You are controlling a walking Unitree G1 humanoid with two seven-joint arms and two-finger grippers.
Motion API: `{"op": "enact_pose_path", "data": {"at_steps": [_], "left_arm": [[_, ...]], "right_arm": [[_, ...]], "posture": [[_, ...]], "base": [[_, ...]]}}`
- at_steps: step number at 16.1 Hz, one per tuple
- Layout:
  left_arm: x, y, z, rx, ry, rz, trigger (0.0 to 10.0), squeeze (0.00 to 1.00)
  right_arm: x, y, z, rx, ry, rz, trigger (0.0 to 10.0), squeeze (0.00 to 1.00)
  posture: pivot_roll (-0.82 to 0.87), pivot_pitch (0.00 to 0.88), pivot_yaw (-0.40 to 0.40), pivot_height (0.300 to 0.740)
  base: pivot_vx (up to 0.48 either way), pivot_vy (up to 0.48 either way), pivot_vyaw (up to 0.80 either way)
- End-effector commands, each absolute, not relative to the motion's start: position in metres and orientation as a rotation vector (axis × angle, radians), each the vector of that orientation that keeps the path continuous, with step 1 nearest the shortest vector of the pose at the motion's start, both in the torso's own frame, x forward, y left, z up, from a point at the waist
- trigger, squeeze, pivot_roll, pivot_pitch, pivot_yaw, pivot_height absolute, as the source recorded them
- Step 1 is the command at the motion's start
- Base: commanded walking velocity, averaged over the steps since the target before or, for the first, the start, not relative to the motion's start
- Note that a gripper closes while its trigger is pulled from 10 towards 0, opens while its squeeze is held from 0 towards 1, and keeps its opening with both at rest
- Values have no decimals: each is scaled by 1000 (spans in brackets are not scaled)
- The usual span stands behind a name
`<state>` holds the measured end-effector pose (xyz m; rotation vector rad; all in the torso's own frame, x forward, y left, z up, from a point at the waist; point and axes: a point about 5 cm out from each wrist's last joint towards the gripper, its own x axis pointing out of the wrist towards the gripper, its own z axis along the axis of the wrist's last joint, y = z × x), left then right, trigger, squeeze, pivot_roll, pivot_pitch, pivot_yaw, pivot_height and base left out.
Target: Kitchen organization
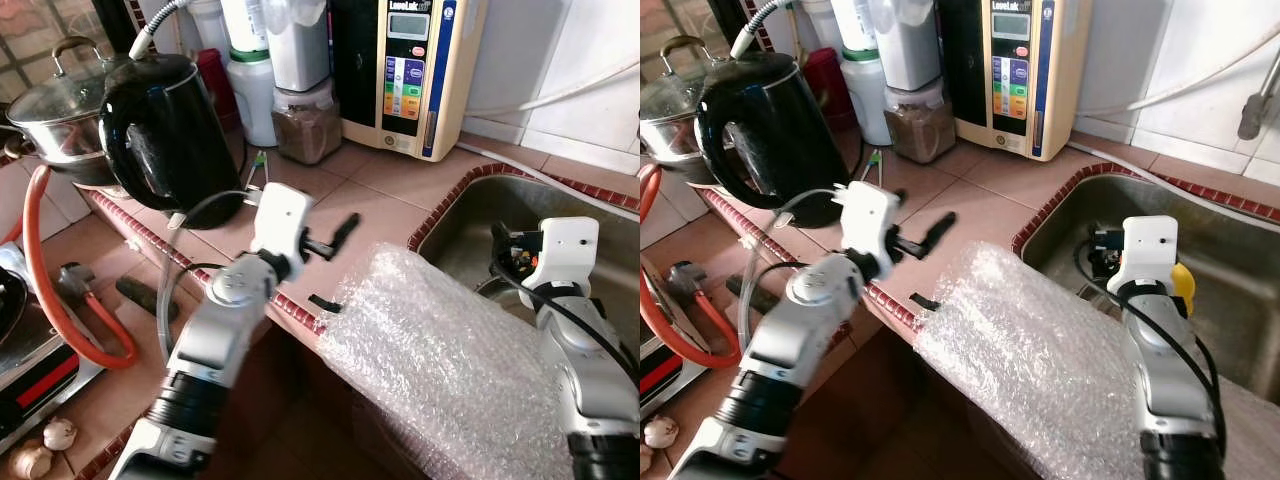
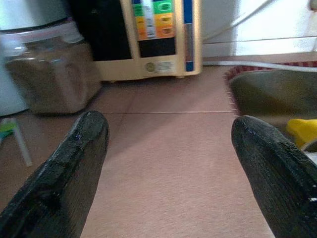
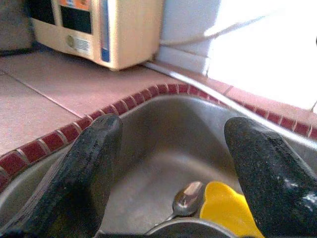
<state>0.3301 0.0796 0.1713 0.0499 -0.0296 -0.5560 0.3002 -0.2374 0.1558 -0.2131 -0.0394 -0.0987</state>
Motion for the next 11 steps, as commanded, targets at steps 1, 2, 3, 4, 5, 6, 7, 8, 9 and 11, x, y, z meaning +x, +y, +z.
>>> {"op": "enact_pose_path", "data": {"at_steps": [1, 2, 3, 4, 5, 6, 7, 8, 9, 11], "left_arm": [[331, 94, 180, 82, -50, -499, 10000, 0], [331, 102, 181, 79, -52, -478, 10000, 0], [329, 110, 182, 69, -59, -437, 10000, 0], [327, 113, 182, 55, -61, -423, 10000, 0], [324, 117, 179, 68, -59, -371, 10000, 0], [321, 118, 176, 37, -44, -366, 10000, 0], [314, 121, 173, 70, -51, -321, 10000, 0], [312, 122, 171, 80, -58, -313, 10000, 0], [306, 125, 166, 61, -52, -282, 10000, 0], [300, 130, 159, 18, -25, -237, 10000, 0]], "right_arm": [[298, -224, 167, -239, -95, -26, 10000, 1000], [296, -220, 171, -249, -102, -6, 10000, 871], [294, -214, 177, -247, -123, 17, 10000, 467], [292, -212, 179, -253, -134, 24, 10000, 467], [289, -209, 183, -250, -150, 25, 10000, 39], [287, -207, 187, -243, -167, 29, 10000, 0], [285, -203, 188, -246, -174, 40, 10000, 0], [285, -202, 187, -243, -174, 41, 10000, 0], [284, -201, 184, -207, -156, 28, 10000, 0], [284, -200, 181, -136, -128, -21, 10000, 0]], "posture": [[-170, 0, 119, 740], [-167, 0, 115, 740], [-163, 0, 111, 740], [-163, 0, 110, 740], [-162, 0, 109, 740], [-164, 0, 107, 740], [-165, 0, 104, 740], [-165, 0, 104, 740], [-161, 0, 95, 740], [-158, 0, 89, 740]], "base": [[0, 0, 0], [0, 0, 0], [0, 0, 0], [0, 0, 0], [0, 0, 0], [0, 0, 0], [0, 0, 0], [0, 0, 0], [0, 0, -400], [0, 0, -800]]}}
